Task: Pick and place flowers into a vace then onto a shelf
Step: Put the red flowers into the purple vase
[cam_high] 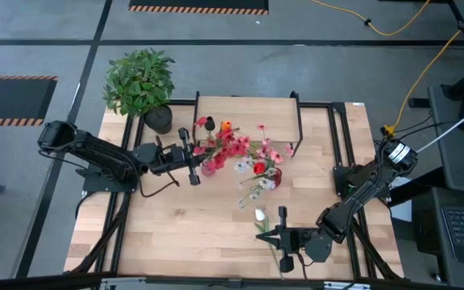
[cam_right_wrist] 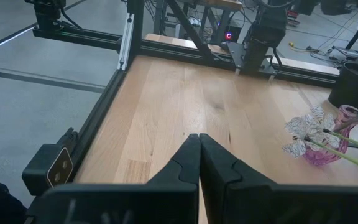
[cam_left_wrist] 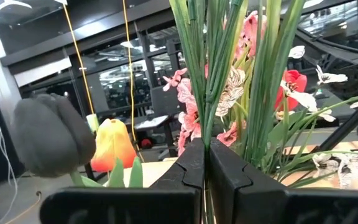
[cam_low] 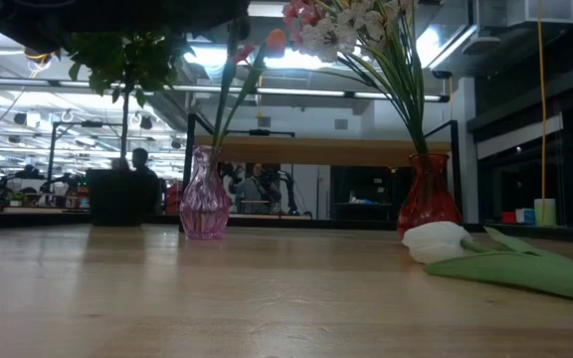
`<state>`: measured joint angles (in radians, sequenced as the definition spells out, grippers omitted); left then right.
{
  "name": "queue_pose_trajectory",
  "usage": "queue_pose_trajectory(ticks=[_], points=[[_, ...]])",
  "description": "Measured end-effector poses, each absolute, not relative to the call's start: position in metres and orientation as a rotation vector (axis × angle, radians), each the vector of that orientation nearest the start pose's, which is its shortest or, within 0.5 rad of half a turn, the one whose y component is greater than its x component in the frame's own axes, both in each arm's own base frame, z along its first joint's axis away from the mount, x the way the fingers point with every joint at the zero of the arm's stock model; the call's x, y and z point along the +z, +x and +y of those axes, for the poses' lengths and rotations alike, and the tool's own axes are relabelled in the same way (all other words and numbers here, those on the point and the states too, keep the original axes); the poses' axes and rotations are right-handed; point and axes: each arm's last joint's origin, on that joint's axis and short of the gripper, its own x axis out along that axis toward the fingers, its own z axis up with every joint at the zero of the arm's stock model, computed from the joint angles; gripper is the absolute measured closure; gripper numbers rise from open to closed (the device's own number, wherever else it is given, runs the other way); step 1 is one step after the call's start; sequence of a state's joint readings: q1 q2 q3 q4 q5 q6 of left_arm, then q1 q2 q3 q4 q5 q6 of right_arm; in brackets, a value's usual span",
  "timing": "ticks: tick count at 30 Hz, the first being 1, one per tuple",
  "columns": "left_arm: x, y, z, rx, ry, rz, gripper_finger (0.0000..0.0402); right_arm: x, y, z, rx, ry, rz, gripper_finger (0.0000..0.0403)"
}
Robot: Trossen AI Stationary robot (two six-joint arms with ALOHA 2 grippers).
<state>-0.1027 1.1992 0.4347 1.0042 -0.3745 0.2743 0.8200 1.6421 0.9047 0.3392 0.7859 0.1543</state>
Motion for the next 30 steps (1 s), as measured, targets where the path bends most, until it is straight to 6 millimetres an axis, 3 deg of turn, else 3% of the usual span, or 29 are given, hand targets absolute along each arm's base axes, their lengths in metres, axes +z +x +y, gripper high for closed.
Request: queue_pose_trajectory(ticks=[19,30], points=[[0.24,0.234,-0.012,0.299,0.184,-0.157,0.0398,0.212,0.248,0.236,0.012,-0.131,0.278,0.0399],[0.214,0.203,0.0,0.306,0.074,-0.312,0.0398,0.212,0.248,0.236,0.012,-0.131,0.277,0.0399]])
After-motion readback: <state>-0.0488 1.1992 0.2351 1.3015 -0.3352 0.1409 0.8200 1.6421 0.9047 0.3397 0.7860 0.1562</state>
